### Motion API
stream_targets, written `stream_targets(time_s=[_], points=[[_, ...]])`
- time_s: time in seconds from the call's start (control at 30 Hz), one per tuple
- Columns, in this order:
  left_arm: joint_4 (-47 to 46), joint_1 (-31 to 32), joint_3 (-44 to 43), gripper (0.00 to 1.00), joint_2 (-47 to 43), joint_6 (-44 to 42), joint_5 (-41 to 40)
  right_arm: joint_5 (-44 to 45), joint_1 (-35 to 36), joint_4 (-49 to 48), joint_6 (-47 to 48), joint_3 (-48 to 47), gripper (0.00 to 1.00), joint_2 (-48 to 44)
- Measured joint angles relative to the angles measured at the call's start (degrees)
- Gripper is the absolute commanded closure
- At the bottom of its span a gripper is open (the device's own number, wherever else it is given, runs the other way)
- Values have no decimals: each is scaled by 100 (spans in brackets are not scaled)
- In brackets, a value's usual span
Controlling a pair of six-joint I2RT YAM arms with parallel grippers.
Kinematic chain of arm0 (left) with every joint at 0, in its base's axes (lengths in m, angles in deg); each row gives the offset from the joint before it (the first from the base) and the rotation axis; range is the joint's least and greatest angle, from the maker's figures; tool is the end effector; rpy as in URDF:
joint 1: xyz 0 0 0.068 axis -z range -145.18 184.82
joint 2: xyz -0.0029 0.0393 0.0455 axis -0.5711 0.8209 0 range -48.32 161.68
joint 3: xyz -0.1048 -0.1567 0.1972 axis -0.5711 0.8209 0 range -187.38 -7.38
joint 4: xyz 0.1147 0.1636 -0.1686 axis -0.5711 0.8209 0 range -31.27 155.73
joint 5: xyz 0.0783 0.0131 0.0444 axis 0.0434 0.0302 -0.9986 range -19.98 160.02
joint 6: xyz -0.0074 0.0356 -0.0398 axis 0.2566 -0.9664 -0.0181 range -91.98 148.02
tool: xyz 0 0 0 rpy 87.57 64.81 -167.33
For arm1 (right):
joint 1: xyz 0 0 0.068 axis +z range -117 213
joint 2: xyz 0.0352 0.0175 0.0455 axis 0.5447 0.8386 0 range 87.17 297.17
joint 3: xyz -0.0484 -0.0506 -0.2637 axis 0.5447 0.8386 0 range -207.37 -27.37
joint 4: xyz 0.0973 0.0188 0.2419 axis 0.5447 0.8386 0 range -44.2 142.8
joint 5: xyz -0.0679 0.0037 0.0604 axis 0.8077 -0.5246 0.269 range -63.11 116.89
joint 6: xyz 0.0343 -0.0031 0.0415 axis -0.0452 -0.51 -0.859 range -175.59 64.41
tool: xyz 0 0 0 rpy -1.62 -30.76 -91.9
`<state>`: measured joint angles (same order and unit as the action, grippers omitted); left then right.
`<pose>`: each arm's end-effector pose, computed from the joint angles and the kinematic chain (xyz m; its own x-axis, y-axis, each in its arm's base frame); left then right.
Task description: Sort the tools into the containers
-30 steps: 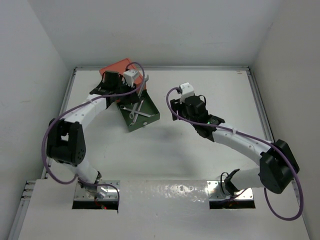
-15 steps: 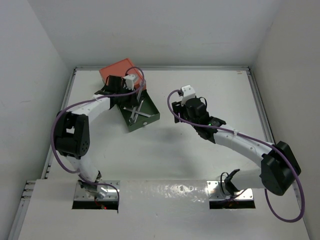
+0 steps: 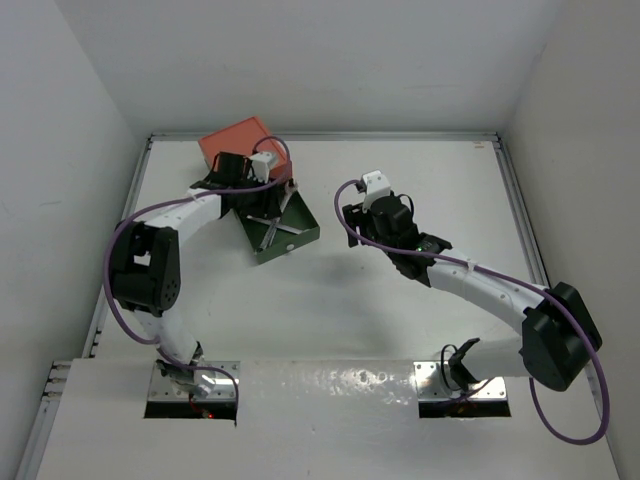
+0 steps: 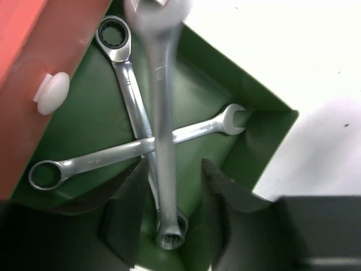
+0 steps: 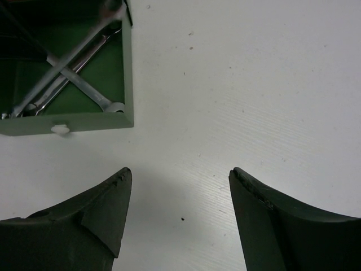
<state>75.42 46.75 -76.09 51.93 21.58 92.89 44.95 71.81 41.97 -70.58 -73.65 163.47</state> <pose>0.3674 -0.0917 0.2166 -0.6754 0.2482 -0.6944 0.5227 0.8254 -0.2134 0.2380 0.1771 0.2518 -0.4302 -0.0304 -0.9022 -0.2772 0.9556 0.1000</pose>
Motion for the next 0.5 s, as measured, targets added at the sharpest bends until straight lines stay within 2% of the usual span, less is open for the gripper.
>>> stream_targets(time_s=[0.33,0.43,0.5], points=[[37,0,-662,53,4,46,345,-125,0,177,111,-52,32,243],[66,0,-1102,53,11,120,470,-374,0,199,146,-197,39,455],[157,-2,-1582,53,31,179,459,-579,2,179,122,-299,48,605]])
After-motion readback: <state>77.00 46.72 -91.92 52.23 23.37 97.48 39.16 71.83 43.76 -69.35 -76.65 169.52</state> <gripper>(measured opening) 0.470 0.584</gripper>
